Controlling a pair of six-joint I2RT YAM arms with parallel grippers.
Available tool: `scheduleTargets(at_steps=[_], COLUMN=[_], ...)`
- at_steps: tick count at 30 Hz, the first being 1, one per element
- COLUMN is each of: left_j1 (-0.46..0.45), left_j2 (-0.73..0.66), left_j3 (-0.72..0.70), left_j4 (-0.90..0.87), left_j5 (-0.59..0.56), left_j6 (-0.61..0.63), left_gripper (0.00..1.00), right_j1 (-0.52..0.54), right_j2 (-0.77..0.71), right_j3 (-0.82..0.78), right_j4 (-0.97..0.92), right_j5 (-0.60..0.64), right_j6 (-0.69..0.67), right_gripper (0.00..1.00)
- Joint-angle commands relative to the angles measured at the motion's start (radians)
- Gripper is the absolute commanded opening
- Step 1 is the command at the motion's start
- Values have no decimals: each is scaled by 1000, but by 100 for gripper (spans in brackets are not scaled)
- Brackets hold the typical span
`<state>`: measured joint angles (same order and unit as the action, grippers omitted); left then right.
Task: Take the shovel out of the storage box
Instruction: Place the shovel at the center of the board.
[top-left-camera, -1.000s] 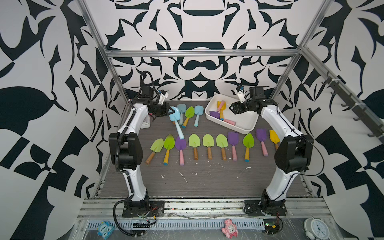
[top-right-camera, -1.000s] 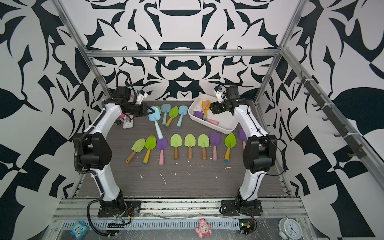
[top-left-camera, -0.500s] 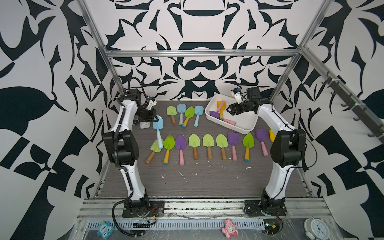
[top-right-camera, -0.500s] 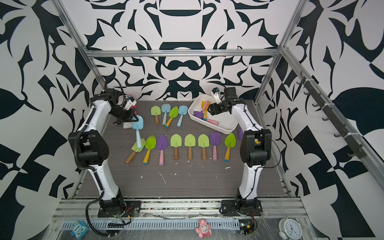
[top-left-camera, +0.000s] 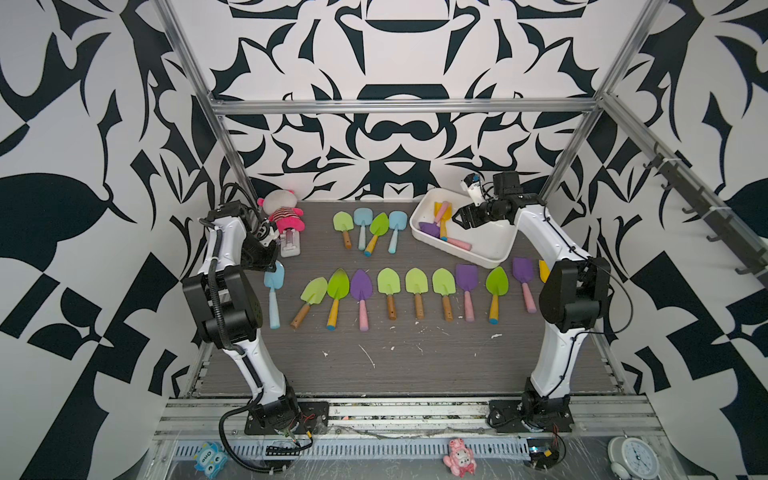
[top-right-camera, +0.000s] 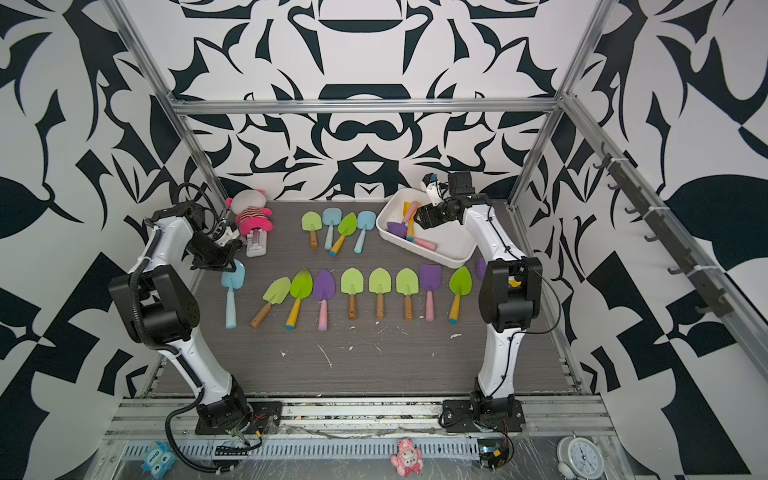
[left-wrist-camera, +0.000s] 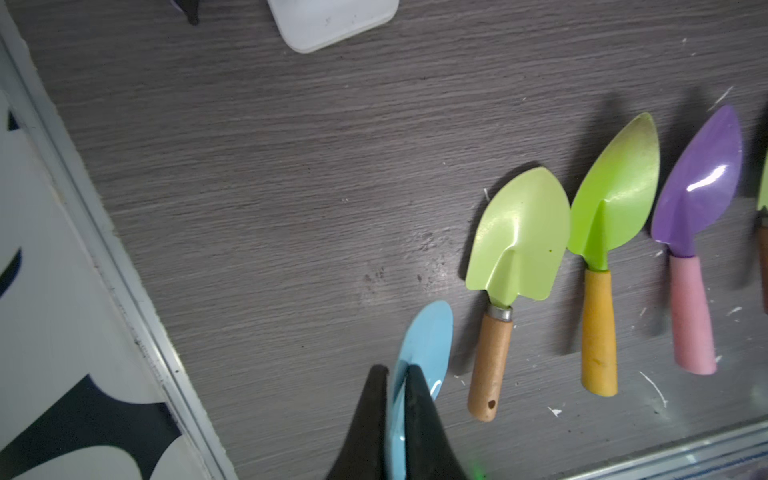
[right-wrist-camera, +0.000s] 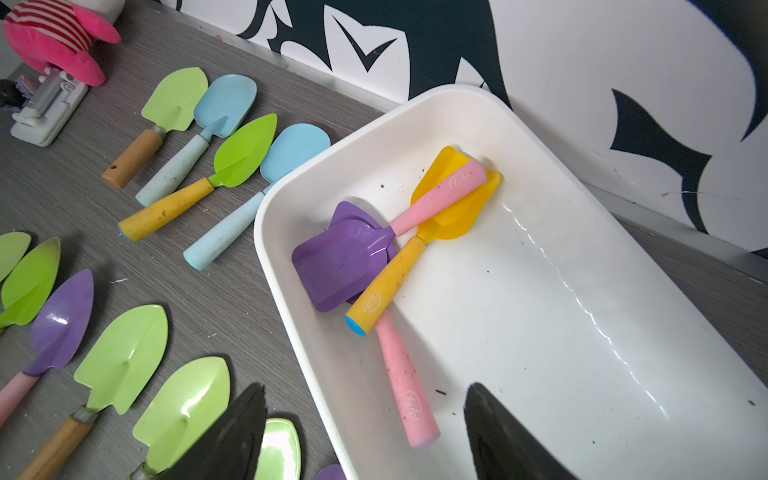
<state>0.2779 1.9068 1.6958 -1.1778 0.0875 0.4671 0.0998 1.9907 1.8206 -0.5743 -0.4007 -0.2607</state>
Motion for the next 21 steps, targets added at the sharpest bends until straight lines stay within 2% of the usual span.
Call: scheduleTargets(at_steps=[1,21], left_j1=[-6,-29], left_j2=[14,166], left_j3=[19,16], left_j4=[-10,82], left_j5=[-32,121], left_j6=[65,101], left_gripper=[0,0], right_j1=[-3,-4], right_j2=[-22,-45], right_j3=[29,-38], right_j4=[4,42], right_j5=[-22,-38], right_j6=[-6,-51], right_gripper=[78,76])
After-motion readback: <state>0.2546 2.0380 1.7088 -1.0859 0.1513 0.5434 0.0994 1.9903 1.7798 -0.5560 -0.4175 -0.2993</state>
